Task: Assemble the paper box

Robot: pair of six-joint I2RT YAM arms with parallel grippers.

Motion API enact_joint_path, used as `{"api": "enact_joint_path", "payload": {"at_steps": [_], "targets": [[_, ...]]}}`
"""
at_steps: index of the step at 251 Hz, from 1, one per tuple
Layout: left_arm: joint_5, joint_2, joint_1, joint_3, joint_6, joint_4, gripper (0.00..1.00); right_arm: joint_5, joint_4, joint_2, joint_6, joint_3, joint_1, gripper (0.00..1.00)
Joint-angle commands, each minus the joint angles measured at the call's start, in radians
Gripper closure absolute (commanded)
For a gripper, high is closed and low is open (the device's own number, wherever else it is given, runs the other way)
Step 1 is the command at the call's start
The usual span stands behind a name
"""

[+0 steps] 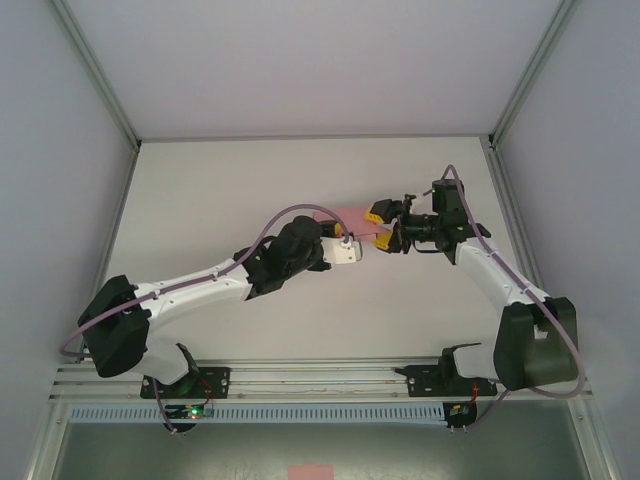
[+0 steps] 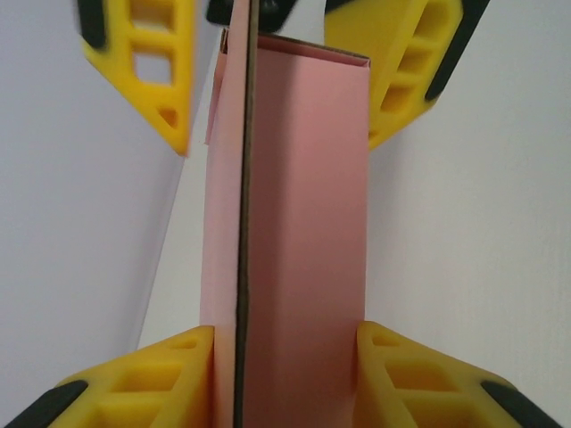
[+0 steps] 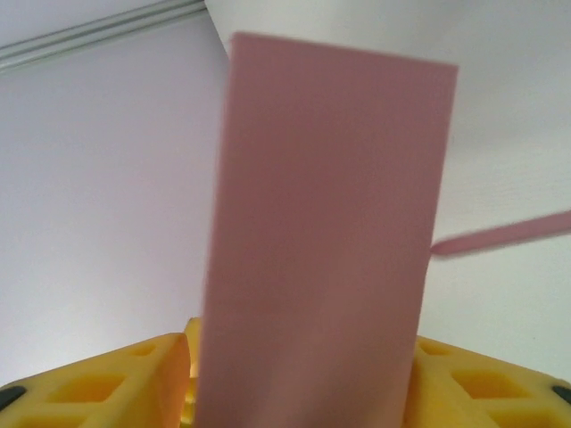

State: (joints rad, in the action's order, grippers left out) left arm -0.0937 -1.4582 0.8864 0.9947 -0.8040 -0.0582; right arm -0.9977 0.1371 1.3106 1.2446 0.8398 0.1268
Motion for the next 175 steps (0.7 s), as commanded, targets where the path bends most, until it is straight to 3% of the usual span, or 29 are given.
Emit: {"api": "enact_joint_path", "payload": {"at_steps": [1, 26, 63, 89, 104, 121, 175], "targets": [[0.039, 0.01, -0.027, 0.065, 0.034, 0.104, 0.71, 0.036, 0.019, -0.06, -0.094, 0.038, 0.0, 0.29], [0.096, 0.014, -0.061, 0.105, 0.071, 0.227, 0.71, 0.132, 0.101, -0.12, -0.243, 0.049, -0.015, 0.18], [0.217, 0.012, -0.127, 0.173, 0.131, 0.435, 0.69, 0.476, 0.178, -0.296, -0.545, 0.059, -0.015, 0.07], [0.342, -0.008, -0.17, 0.226, 0.133, 0.602, 0.7, 0.623, 0.024, -0.451, -0.686, -0.04, -0.024, 0.02], [0.41, -0.027, -0.196, 0.255, 0.151, 0.664, 0.7, 0.692, -0.113, -0.53, -0.672, -0.133, -0.034, 0.02], [0.477, -0.054, -0.221, 0.286, 0.164, 0.729, 0.67, 0.689, -0.206, -0.576, -0.691, -0.195, -0.041, 0.02], [0.531, -0.151, -0.25, 0.349, 0.219, 0.797, 0.67, 0.609, -0.014, -0.533, -0.797, -0.115, -0.038, 0.02]]}}
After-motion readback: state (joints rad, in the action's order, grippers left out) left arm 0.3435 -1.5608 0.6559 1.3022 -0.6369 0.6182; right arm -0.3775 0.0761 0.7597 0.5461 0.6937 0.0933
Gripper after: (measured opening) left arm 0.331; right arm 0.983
